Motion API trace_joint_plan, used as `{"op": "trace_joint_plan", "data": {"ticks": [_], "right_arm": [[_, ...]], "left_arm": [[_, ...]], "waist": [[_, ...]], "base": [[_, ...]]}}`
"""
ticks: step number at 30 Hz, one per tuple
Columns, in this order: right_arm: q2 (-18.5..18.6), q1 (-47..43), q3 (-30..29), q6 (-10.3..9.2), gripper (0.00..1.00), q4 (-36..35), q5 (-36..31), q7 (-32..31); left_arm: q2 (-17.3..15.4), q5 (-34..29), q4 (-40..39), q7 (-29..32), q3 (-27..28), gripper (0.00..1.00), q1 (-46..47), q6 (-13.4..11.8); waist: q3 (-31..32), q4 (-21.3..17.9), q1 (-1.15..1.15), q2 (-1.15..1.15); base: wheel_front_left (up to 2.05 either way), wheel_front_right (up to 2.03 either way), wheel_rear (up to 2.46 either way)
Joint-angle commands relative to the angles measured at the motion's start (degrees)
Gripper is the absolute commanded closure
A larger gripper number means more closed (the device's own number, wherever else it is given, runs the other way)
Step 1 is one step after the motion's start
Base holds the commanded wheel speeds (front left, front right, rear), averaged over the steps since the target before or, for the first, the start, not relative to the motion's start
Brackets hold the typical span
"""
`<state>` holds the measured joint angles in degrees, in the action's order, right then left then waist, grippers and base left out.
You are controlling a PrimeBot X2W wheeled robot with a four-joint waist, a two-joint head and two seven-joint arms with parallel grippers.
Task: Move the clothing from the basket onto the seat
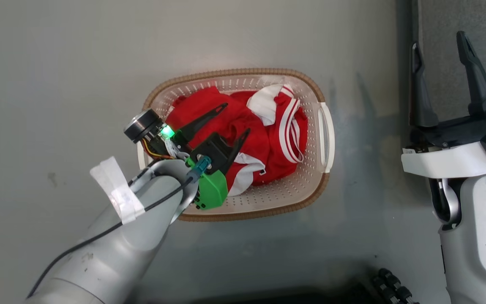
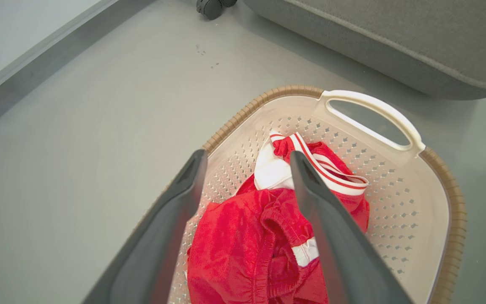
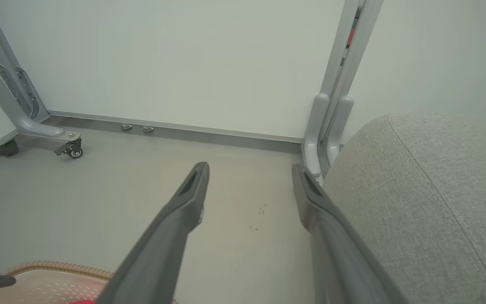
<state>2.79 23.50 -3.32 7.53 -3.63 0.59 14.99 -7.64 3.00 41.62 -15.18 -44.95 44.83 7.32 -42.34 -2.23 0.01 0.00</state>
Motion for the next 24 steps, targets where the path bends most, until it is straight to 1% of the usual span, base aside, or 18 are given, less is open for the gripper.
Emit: {"op": "trace_joint_plan", "data": {"ticks": [1, 8, 12, 15, 18, 24], "right_arm": [[0.2, 1.2, -0.2, -0.08, 0.0, -0.5, 0.1, 0.3], [0.2, 2.6, 0.1, -0.08, 0.0, -1.4, 1.0, 0.3], [0.2, 3.2, 0.2, -0.08, 0.0, -1.7, 1.8, 0.3], [0.2, 3.3, 0.2, -0.08, 0.0, -1.9, 2.2, 0.3], [0.2, 3.6, 0.4, -0.08, 0.0, -2.1, 2.7, 0.3], [0.2, 4.0, 0.4, -0.08, 0.0, -2.5, 4.1, 0.3]], "left_arm": [[-0.6, 0.3, 1.9, 0.0, -0.9, 0.0, 2.6, 0.2], [-0.4, -1.2, 13.9, 0.0, -6.7, 0.0, 9.1, 0.2], [-0.3, -1.8, 17.4, 0.0, -9.3, 0.0, 11.1, 0.2], [-0.2, -0.9, 19.4, 0.0, -10.3, 0.0, 12.0, 0.2], [-0.3, -1.3, 23.1, 0.0, -11.6, 0.0, 14.0, 0.2], [-0.1, -2.8, 27.3, 0.1, -13.7, 0.0, 17.4, 0.2]], "waist": [[-6.9, -1.8, -0.01, 0.0], [-11.0, -3.4, -0.01, 0.0], [-12.4, -4.3, -0.01, 0.0], [-13.4, -4.8, -0.01, 0.0], [-14.5, -5.4, -0.01, 0.0], [-17.1, -6.5, -0.01, 0.0]], "base": [[0.0, 0.0, 0.0], [0.0, 0.0, 0.0], [0.0, 0.0, 0.0], [0.0, 0.0, 0.0], [0.0, 0.0, 0.0], [0.0, 0.0, 0.0]]}}
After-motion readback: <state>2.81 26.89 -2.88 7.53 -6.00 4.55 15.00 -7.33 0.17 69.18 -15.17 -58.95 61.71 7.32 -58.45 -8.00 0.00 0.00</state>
